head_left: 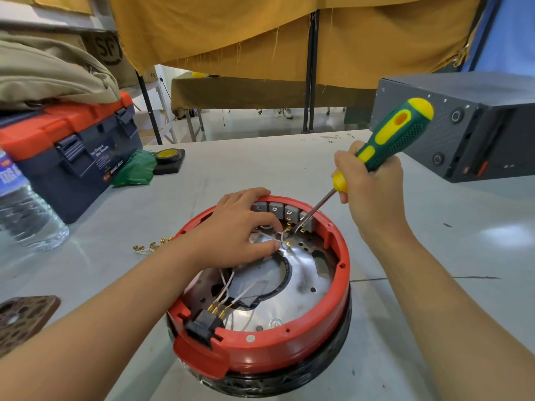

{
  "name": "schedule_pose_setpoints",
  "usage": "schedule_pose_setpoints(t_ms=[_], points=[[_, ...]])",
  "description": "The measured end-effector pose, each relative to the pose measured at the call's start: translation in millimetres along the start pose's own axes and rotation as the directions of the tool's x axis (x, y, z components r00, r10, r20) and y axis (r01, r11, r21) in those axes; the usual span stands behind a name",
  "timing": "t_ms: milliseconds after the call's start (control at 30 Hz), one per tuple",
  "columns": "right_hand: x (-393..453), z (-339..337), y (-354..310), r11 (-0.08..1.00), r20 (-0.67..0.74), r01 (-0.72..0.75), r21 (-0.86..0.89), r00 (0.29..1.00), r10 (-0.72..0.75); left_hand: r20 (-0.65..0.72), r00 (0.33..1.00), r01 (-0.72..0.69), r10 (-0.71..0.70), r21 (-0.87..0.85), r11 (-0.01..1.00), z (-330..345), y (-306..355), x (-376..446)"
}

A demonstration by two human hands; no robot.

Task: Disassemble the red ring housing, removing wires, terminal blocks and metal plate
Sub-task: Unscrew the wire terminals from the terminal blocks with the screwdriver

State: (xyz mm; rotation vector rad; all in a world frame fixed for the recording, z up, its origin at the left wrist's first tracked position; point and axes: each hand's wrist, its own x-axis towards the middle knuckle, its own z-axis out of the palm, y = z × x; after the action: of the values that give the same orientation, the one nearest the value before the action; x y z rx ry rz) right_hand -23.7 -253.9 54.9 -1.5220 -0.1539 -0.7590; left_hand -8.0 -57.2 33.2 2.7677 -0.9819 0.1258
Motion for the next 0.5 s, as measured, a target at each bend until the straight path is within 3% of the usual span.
schedule_pose_setpoints(t_ms=[300, 500], points=[[-4, 0, -2, 0.998, -0.026, 0.046, 0.044, 0.999, -0.045, -0.058, 0.998, 0.017, -0.021, -0.070, 0.997, -3, 2, 2], [-9, 2, -1, 0.996, 0.031, 0.085, 0.019, 0.996, -0.086, -0.021, 0.996, 0.087, -0.086, 0.009, 0.996, -12, -1, 1]])
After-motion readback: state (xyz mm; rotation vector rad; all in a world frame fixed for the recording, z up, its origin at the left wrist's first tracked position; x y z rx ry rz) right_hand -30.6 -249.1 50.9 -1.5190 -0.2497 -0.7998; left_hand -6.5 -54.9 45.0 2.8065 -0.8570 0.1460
